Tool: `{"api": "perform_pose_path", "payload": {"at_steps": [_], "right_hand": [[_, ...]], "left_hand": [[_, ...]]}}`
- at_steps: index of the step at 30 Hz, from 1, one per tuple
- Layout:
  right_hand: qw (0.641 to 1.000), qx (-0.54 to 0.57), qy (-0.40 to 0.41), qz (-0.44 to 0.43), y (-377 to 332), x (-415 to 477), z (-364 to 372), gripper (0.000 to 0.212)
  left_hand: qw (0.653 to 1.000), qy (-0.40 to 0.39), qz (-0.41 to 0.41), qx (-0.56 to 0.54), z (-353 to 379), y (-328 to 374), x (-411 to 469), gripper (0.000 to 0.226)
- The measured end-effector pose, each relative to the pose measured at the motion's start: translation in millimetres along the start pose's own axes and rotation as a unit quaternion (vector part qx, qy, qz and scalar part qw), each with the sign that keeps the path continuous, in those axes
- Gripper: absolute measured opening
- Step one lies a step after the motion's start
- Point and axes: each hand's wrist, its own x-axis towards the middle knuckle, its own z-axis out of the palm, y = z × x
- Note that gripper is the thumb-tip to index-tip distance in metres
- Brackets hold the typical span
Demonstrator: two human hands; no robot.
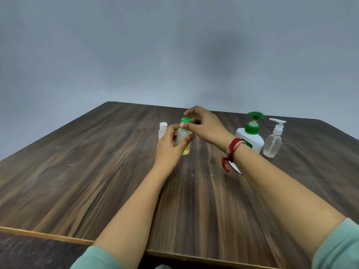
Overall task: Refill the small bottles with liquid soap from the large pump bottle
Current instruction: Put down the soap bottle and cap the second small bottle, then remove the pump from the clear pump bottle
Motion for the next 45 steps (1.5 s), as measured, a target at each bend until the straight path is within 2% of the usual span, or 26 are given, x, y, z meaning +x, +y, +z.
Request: {"api": "perform_pose_path", "payload": {"at_steps": [4,11,15,20,26,31,35,37,39,41,43,45], "right_hand": [[1.0,0.016,0.006,0.001,6,-5,2,0.039],[0.999,-0.037,0.005,-0.029,6,-12,7,0.054],[0.997,0.077,0.009,0.011,10,-10,7,0.054],[0.991,0.115,0.03,0.054,24,-16,3,0.055],[0.993,0.086,0.039,0.074,35,-27,1,0.052],[0.996,0.065,0.063,0.023,25,-36,-3,0.047],[0.984,0.078,0.127,-0.093,1,-49,-21,0.045],[0.969,0.092,0.183,-0.141,-13,-55,-43,0.045],[0.948,0.096,0.253,-0.165,-23,-60,-72,0.045],[0.93,0.079,0.318,-0.166,-23,-63,-103,0.041],[0.912,0.068,0.375,-0.148,-9,-63,-131,0.036],[0.892,0.066,0.434,-0.112,20,-60,-153,0.031]], "left_hand": [[1.0,0.001,-0.004,0.009,0,-1,-1,0.032],[0.999,0.022,-0.018,0.041,0,-10,3,0.036],[0.998,0.033,-0.032,0.044,-2,-16,5,0.042],[0.996,0.035,-0.008,0.085,2,-20,5,0.041],[0.994,0.033,-0.028,0.103,9,-30,7,0.043],[0.994,0.05,-0.035,0.095,13,-31,9,0.053],[0.991,0.06,-0.017,0.121,10,-24,6,0.082],[0.988,0.085,0.007,0.126,10,-16,3,0.088],[0.988,0.103,0.044,0.102,11,-7,-1,0.08],[0.986,0.113,0.08,0.088,9,-3,-2,0.061],[0.982,0.127,0.1,0.094,9,-1,-2,0.038],[0.979,0.139,0.111,0.098,10,1,-2,0.03]]}}
